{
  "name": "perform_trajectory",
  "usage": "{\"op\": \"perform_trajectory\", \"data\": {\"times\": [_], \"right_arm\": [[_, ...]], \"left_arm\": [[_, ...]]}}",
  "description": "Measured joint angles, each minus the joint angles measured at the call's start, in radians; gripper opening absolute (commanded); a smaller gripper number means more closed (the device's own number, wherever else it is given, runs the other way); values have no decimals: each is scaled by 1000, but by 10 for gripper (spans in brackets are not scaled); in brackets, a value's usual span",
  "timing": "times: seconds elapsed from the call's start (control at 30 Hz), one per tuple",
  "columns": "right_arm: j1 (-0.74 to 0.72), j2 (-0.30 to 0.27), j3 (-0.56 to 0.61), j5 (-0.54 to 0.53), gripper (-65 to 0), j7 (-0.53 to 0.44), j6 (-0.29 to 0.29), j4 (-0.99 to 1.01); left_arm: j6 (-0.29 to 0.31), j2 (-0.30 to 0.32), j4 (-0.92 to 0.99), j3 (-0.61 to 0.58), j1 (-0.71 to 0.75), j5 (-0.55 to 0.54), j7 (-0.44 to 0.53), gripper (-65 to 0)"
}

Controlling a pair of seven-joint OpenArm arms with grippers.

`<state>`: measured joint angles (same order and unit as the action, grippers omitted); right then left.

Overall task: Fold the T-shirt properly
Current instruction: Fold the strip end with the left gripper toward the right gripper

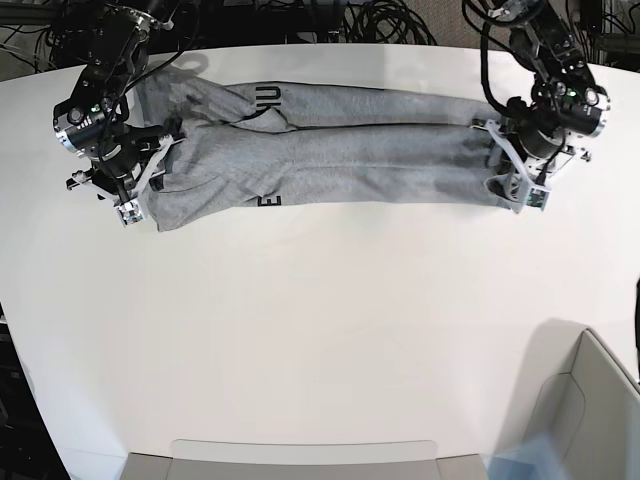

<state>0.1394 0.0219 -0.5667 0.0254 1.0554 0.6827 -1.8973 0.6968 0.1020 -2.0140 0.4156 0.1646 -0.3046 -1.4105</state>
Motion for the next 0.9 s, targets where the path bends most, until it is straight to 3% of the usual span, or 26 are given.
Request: {"op": "perform_trajectory", "data": {"times": [0.17,0.33,0.6,0.83,0.9], "right_arm": [[11,-3,0,0,-430,1,0,6],[10,-2,0,0,-430,1,0,27],[10,-3,-1,0,-430,0,0,27],[11,-2,0,0,-430,0,0,27],[10,-2,0,0,-430,0,0,27]], "left_arm": [[0,-87,0,-163,2,-9,0,-650],[0,-105,0,-308,-2,-8,-1,-650],[0,-123,6,-428,-4,-9,-1,-650],[0,-121,82,-438,-38,-2,-2,-650],[0,-121,82,-438,-42,-5,4,-554]]}}
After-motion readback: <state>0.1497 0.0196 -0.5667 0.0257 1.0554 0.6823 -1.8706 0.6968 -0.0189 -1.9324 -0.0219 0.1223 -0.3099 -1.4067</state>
